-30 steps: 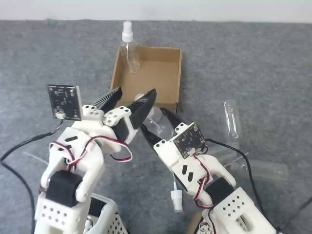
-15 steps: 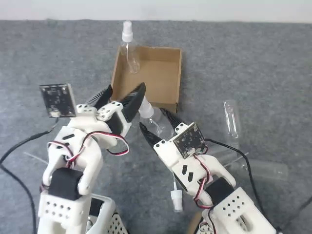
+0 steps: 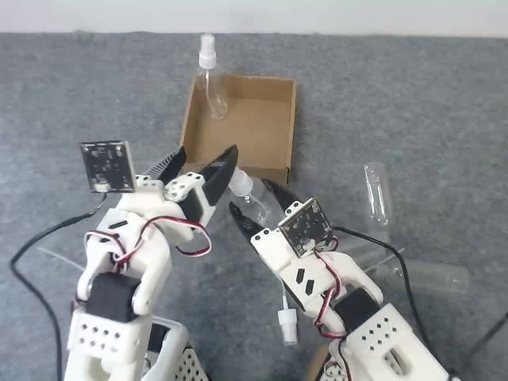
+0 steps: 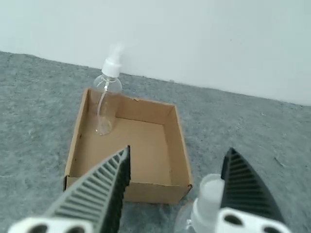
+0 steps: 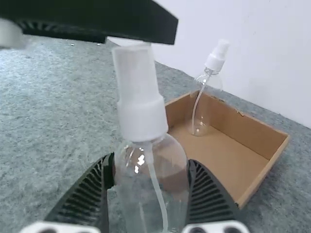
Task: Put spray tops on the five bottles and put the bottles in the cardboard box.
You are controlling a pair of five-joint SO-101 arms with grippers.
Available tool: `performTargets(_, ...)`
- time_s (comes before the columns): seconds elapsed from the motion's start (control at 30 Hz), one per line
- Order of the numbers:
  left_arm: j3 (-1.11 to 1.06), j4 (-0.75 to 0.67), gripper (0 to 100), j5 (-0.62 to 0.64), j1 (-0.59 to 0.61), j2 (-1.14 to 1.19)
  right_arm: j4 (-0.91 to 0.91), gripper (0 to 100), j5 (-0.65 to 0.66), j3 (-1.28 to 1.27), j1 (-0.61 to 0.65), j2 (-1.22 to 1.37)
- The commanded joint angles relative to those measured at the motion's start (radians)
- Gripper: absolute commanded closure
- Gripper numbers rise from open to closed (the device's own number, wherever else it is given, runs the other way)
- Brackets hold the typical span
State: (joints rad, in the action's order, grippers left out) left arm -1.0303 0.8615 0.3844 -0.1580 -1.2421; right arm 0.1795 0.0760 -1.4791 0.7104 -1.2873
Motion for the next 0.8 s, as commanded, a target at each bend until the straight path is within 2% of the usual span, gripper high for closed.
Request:
performTargets(0.0, -0.019, -0.003, 72, -0.028, -0.025, -0.008, -0.021, 99.1, 0.003, 0.055, 0.008, -0.038)
performTargets(0.17, 0.015, 0.006, 72, -0.029, -0.017, -0.009, -0.021, 99.1, 0.003, 0.057, 0.008, -0.031)
performTargets(0.33, 0.085, 0.08, 72, -0.031, -0.008, -0.009, -0.021, 99.1, 0.003, 0.058, 0.008, -0.03)
performTargets(0.63, 0.134, 0.11, 72, -0.029, 0.127, -0.009, -0.028, 99.1, 0.002, 0.066, -0.039, -0.036)
performTargets(0.77, 0.134, 0.11, 72, -0.029, 0.157, -0.009, -0.021, 99.1, -0.083, 0.092, -0.079, -0.03)
